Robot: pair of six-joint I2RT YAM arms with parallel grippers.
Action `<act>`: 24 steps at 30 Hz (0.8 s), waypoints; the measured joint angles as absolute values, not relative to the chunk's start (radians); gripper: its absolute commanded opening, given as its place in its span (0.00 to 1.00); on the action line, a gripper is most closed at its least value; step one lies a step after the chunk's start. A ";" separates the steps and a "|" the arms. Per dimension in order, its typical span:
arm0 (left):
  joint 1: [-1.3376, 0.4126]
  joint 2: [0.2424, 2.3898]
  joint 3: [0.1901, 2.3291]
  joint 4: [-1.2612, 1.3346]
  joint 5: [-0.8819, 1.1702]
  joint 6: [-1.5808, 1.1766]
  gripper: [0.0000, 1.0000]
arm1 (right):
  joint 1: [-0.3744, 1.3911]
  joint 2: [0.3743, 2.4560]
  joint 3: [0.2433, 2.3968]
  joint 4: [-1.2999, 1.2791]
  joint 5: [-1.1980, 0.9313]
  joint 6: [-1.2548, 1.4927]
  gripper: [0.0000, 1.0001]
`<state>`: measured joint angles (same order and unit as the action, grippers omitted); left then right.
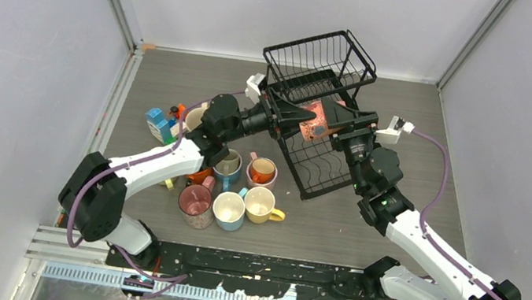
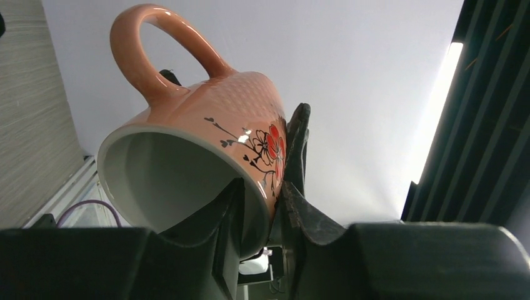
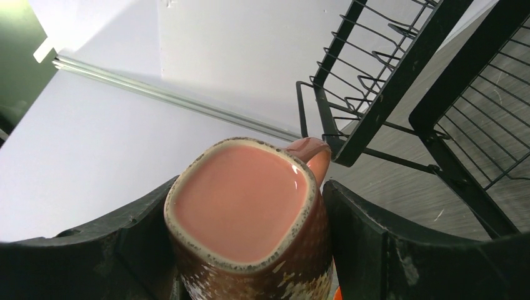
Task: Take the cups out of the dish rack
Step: Place the cup into the cup.
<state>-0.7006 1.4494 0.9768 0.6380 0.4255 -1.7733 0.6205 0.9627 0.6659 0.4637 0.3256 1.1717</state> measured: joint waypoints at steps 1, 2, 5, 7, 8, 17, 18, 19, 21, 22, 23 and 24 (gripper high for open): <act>-0.702 1.452 0.977 0.650 0.422 -1.773 0.24 | 0.621 0.963 0.664 0.469 0.328 1.177 0.26; -0.703 1.454 0.977 0.657 0.421 -1.773 0.23 | 0.621 0.963 0.662 0.473 0.330 1.183 0.26; -0.708 1.460 0.978 0.680 0.416 -1.773 0.14 | 0.623 0.963 0.656 0.486 0.338 1.197 0.26; -0.712 1.464 0.978 0.692 0.412 -1.773 0.01 | 0.625 0.963 0.654 0.493 0.344 1.204 0.27; -0.712 1.466 0.979 0.694 0.411 -1.774 0.00 | 0.625 0.963 0.653 0.495 0.346 1.205 0.28; -0.723 1.479 0.983 0.754 0.385 -1.773 0.00 | 0.626 0.963 0.648 0.525 0.359 1.224 0.72; -0.725 1.479 0.983 0.761 0.379 -1.773 0.00 | 0.627 0.963 0.646 0.534 0.360 1.233 0.76; -0.725 1.479 0.983 0.768 0.372 -1.773 0.00 | 0.627 0.963 0.646 0.537 0.359 1.234 0.79; -0.727 1.479 0.983 0.787 0.355 -1.772 0.00 | 0.627 0.963 0.646 0.548 0.358 1.238 0.84; -0.728 1.479 0.983 0.790 0.352 -1.772 0.00 | 0.627 0.963 0.646 0.554 0.355 1.240 0.87; -0.731 1.479 0.983 0.798 0.336 -1.773 0.00 | 0.628 0.963 0.646 0.555 0.344 1.237 0.90; -0.731 1.479 0.983 0.807 0.320 -1.774 0.00 | 0.633 0.963 0.646 0.553 0.332 1.236 0.93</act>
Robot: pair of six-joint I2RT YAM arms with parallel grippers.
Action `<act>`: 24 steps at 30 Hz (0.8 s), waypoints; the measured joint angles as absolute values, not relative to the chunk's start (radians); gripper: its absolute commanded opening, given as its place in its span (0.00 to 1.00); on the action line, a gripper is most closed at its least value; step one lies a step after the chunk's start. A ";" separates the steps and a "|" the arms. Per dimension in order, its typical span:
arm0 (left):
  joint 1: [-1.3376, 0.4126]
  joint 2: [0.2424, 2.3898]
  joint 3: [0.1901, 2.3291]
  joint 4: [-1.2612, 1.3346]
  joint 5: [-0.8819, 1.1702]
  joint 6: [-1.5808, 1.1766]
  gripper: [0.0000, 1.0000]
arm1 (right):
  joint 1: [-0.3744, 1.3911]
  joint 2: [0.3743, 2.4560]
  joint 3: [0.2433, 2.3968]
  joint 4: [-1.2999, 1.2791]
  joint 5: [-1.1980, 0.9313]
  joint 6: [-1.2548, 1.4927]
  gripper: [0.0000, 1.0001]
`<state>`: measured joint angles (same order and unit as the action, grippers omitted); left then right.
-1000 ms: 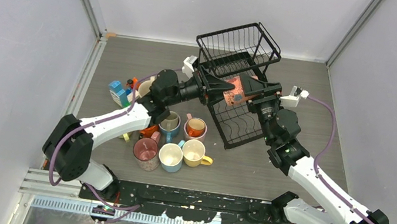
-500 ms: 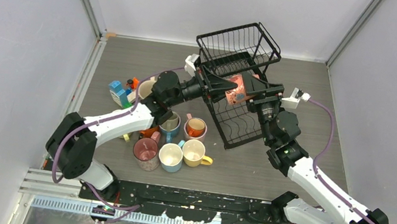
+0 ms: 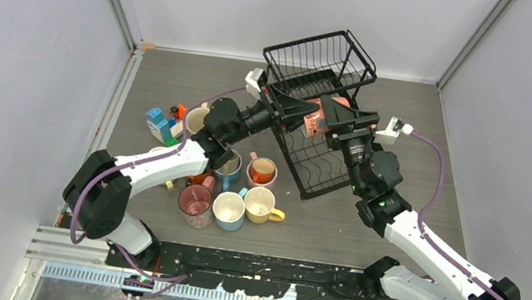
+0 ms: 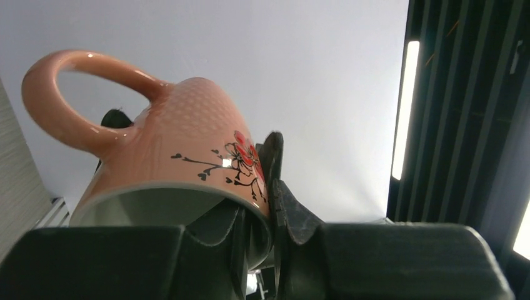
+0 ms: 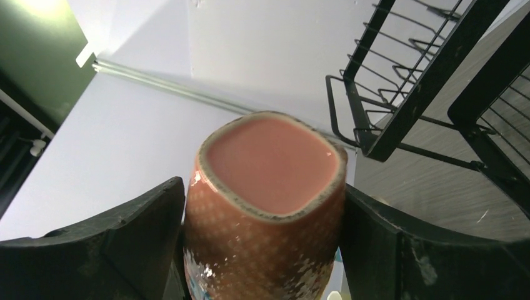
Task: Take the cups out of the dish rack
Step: Place the cup into the cup.
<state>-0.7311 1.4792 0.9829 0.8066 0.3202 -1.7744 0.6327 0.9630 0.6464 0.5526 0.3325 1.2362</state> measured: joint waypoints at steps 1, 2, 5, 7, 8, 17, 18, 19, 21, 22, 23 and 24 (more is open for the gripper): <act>-0.731 1.479 0.983 0.813 0.308 -1.776 0.00 | 0.637 0.966 0.646 0.553 0.326 1.237 0.97; -0.731 1.479 0.983 0.813 0.300 -1.776 0.00 | 0.641 0.970 0.646 0.554 0.319 1.237 0.99; -0.731 1.479 0.974 0.812 0.280 -1.776 0.00 | 0.641 0.970 0.646 0.550 0.309 1.237 1.00; -0.732 1.478 0.969 0.812 0.270 -1.774 0.00 | 0.642 0.970 0.646 0.541 0.308 1.237 1.00; -0.732 1.477 0.966 0.812 0.268 -1.775 0.00 | 0.642 0.970 0.646 0.538 0.308 1.237 1.00; -0.729 1.456 0.952 0.781 0.238 -1.749 0.00 | 0.643 0.930 0.647 0.462 0.307 1.227 1.00; -0.729 1.449 0.953 0.765 0.237 -1.741 0.00 | 0.642 0.922 0.648 0.449 0.307 1.223 1.00; -0.727 1.438 0.953 0.743 0.235 -1.728 0.00 | 0.643 0.912 0.649 0.431 0.307 1.217 1.00; -0.720 1.418 0.953 0.705 0.235 -1.709 0.00 | 0.643 0.889 0.660 0.385 0.307 1.202 1.00; -0.716 1.407 0.953 0.688 0.234 -1.697 0.00 | 0.643 0.879 0.665 0.369 0.307 1.196 1.00; -0.711 1.394 0.953 0.669 0.234 -1.686 0.00 | 0.643 0.867 0.668 0.356 0.308 1.188 1.00; -0.706 1.386 0.953 0.657 0.234 -1.677 0.00 | 0.643 0.854 0.670 0.345 0.310 1.181 1.00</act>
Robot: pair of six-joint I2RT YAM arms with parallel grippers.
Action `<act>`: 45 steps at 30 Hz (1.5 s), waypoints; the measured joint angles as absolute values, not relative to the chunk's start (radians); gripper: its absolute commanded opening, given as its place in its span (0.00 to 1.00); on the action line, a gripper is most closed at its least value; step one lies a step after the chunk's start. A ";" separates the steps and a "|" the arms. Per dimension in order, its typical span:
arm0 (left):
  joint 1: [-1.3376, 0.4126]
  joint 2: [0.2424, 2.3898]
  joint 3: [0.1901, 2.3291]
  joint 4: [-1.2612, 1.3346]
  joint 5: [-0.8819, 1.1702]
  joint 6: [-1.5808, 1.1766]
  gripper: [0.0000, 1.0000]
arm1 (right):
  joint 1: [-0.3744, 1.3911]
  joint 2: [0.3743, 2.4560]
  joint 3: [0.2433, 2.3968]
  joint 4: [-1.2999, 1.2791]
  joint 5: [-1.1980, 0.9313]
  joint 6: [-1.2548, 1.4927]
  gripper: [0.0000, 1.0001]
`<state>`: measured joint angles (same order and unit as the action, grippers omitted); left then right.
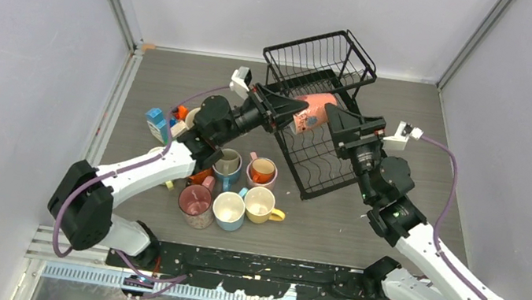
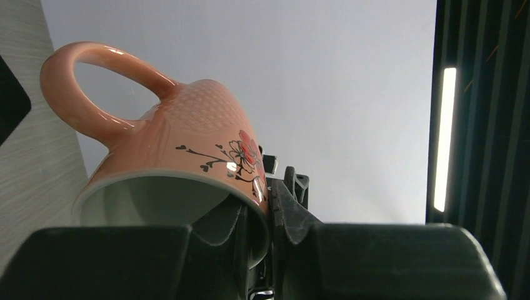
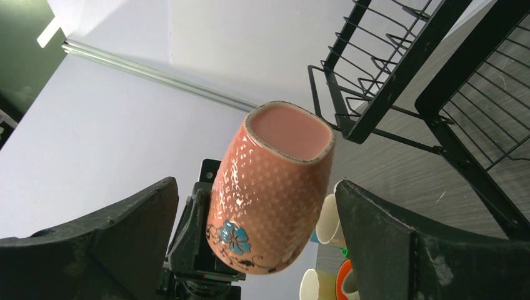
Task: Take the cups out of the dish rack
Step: Place the cup into the cup.
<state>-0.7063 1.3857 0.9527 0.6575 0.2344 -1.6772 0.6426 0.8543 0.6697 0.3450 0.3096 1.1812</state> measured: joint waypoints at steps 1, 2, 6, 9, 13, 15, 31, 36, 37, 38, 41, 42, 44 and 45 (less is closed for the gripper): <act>-0.701 1.376 0.953 0.645 0.235 -1.666 0.00 | 0.643 0.839 0.670 0.332 0.311 1.175 1.00; -0.696 1.368 0.954 0.633 0.235 -1.659 0.00 | 0.643 0.824 0.670 0.319 0.313 1.169 1.00; -0.682 1.340 0.969 0.542 0.237 -1.607 0.00 | 0.643 0.779 0.670 0.270 0.321 1.141 1.00; -0.678 1.305 0.979 0.440 0.238 -1.553 0.00 | 0.643 0.756 0.670 0.232 0.329 1.121 1.00; -0.678 1.245 0.990 0.300 0.239 -1.471 0.00 | 0.643 0.723 0.670 0.174 0.342 1.094 1.00; -0.678 1.208 0.999 0.220 0.239 -1.425 0.00 | 0.643 0.704 0.670 0.147 0.350 1.080 1.00; -0.675 1.061 1.149 -0.436 0.171 -1.093 0.00 | 0.643 0.655 0.733 -0.062 0.384 0.947 1.00; -0.674 1.060 1.233 -0.611 0.157 -1.012 0.00 | 0.643 0.664 0.750 -0.106 0.384 0.915 1.00; -0.674 1.060 1.248 -0.648 0.157 -0.996 0.00 | 0.643 0.667 0.753 -0.112 0.384 0.909 1.00; -0.674 1.060 1.260 -0.683 0.157 -0.978 0.00 | 0.643 0.670 0.756 -0.122 0.384 0.902 1.00; -0.674 1.066 1.300 -0.788 0.157 -0.923 0.00 | 0.643 0.682 0.765 -0.141 0.383 0.885 1.00; -0.674 1.071 1.319 -0.828 0.159 -0.903 0.00 | 0.643 0.688 0.768 -0.147 0.383 0.880 1.00; -0.674 1.085 1.356 -0.892 0.163 -0.865 0.00 | 0.643 0.699 0.776 -0.158 0.382 0.870 1.00; -0.674 1.095 1.378 -0.929 0.171 -0.841 0.00 | 0.643 0.705 0.778 -0.159 0.380 0.866 1.00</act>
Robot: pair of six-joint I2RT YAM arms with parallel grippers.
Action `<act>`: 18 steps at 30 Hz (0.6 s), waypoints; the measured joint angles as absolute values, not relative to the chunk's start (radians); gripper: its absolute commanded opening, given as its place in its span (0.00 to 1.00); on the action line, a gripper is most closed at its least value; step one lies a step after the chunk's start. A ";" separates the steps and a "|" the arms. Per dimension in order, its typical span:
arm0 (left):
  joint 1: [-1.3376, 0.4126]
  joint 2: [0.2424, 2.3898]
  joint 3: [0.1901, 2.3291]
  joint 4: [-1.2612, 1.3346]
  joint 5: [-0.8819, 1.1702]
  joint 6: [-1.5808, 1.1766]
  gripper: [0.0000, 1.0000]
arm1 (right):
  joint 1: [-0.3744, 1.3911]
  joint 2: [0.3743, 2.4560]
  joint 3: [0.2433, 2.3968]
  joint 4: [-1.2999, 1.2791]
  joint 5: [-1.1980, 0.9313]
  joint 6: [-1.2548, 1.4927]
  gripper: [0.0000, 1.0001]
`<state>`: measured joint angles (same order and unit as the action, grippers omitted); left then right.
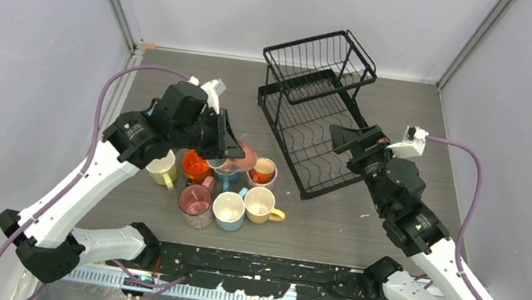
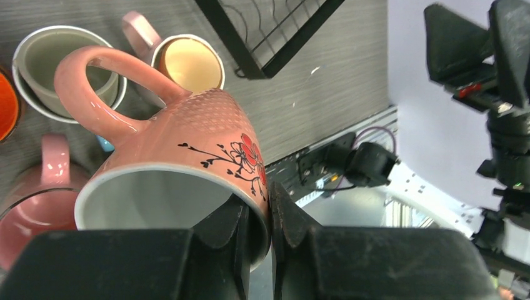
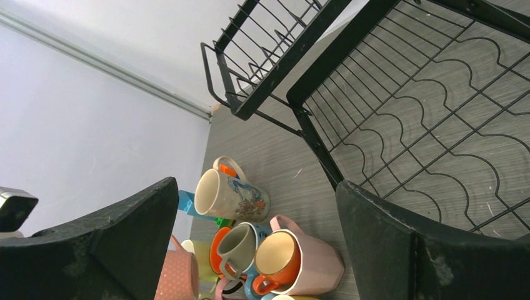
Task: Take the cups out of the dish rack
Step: Place the cup into the cup.
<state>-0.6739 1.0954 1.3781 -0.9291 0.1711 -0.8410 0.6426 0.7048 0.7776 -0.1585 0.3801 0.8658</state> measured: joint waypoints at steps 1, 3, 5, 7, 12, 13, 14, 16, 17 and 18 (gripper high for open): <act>-0.674 1.101 1.389 -0.950 0.177 -0.824 0.00 | 0.643 0.708 0.778 -0.159 0.380 0.865 1.00; -0.674 1.105 1.394 -0.979 0.184 -0.795 0.00 | 0.643 0.715 0.778 -0.160 0.379 0.862 1.00; -0.674 1.106 1.394 -1.020 0.185 -0.765 0.00 | 0.643 0.719 0.778 -0.160 0.378 0.862 1.00; -0.674 1.106 1.394 -1.064 0.183 -0.739 0.00 | 0.643 0.723 0.778 -0.160 0.375 0.861 1.00; -0.674 1.106 1.394 -1.137 0.161 -0.697 0.00 | 0.643 0.738 0.778 -0.160 0.368 0.861 1.00; -0.674 1.106 1.394 -1.150 0.153 -0.693 0.00 | 0.643 0.743 0.778 -0.160 0.365 0.861 1.00; -0.674 1.106 1.394 -1.163 0.144 -0.690 0.00 | 0.643 0.747 0.778 -0.160 0.364 0.862 1.00; -0.674 1.105 1.394 -1.187 0.124 -0.685 0.00 | 0.643 0.754 0.778 -0.159 0.361 0.862 1.00; -0.674 1.103 1.394 -1.202 0.110 -0.681 0.00 | 0.643 0.756 0.778 -0.159 0.360 0.862 1.00; -0.674 1.100 1.394 -1.215 0.096 -0.680 0.00 | 0.643 0.758 0.778 -0.159 0.357 0.862 1.00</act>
<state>-0.6739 1.1004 1.3945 -1.2152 0.0956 -0.6796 0.6426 0.7578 0.7780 -0.1585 0.3573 0.8619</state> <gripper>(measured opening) 0.141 0.996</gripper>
